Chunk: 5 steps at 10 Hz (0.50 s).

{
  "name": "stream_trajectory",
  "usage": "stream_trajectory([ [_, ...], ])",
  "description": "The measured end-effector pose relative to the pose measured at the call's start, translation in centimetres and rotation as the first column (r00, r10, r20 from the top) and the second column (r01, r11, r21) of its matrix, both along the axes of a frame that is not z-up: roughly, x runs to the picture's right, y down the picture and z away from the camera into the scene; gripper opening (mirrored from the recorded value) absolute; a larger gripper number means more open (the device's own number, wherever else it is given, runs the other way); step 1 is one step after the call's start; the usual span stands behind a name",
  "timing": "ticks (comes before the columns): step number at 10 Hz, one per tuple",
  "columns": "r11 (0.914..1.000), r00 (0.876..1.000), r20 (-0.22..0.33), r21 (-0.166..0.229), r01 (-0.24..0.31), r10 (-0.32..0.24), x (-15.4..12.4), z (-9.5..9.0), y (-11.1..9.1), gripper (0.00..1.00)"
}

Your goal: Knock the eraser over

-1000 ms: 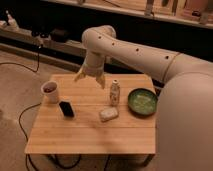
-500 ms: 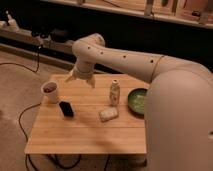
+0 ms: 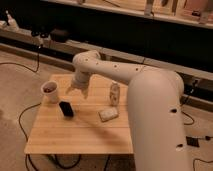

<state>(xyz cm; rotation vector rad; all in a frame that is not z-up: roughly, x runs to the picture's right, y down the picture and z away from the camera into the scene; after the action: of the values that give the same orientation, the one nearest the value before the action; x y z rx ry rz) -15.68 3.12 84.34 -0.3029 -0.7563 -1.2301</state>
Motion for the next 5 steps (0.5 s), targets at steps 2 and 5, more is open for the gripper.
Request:
stream_trajectory([
  [2,0.9998,1.0,0.012,0.018,0.003,-0.003,-1.2,2.5,-0.3,0.26],
  [5,0.9981,0.999,0.028,0.061,0.014,-0.015,-2.5,4.3,-0.8,0.01],
])
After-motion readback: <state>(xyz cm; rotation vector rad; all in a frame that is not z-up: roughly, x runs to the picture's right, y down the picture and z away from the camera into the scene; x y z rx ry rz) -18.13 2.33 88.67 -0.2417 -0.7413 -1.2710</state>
